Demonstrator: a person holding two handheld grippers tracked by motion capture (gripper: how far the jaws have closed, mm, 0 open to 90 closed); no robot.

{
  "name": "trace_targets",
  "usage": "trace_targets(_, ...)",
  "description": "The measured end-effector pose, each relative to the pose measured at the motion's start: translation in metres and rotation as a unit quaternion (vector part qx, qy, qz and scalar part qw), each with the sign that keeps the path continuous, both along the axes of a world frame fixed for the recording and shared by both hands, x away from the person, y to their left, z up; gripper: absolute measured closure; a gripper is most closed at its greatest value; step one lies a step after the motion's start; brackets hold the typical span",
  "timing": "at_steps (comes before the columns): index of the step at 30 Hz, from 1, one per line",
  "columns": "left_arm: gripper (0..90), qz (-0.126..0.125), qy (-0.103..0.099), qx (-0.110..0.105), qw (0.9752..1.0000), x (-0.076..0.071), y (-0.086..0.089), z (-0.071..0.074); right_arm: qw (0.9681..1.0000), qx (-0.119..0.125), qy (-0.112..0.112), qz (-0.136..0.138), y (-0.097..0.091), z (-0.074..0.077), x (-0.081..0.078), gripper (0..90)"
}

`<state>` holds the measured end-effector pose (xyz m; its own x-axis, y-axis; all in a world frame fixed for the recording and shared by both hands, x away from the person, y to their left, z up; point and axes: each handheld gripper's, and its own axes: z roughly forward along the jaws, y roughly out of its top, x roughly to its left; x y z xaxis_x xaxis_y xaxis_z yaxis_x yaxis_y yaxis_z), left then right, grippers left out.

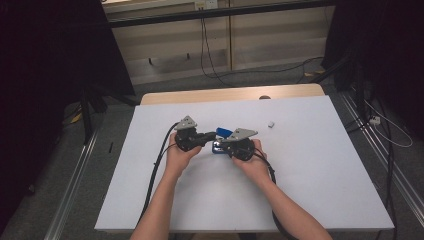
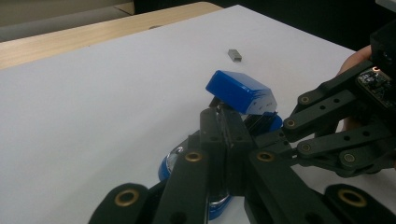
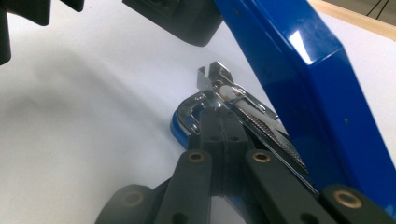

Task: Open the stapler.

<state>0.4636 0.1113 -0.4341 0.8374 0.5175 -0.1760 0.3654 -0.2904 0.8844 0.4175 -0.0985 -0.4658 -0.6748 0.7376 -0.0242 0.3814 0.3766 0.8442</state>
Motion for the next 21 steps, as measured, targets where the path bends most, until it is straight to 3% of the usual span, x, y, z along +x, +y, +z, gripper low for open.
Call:
trace_targets(3,88.7,-0.002,-0.002,0.001,1.0,0.0,0.0,0.001,1.0,0.002,-0.005,-0.006,0.0,0.0,-0.001,90.0)
trace_targets(4,88.7,-0.001,-0.002,0.002,1.0,0.0,0.0,0.001,0.9997,0.021,-0.009,-0.011,0.0,0.001,-0.001,90.0)
trace_targets(8,88.7,0.002,0.0,0.002,1.0,0.0,0.0,0.001,0.9993,0.03,-0.012,-0.019,0.0,0.004,0.001,90.0)
trace_targets(11,88.6,0.002,0.0,0.003,1.0,0.001,0.0,0.001,0.9983,0.05,-0.014,-0.026,0.002,0.005,0.002,90.0)
trace_targets(21,88.2,0.004,0.0,0.005,1.0,0.002,0.0,-0.001,0.997,0.051,-0.035,-0.046,0.011,0.003,0.004,90.0)
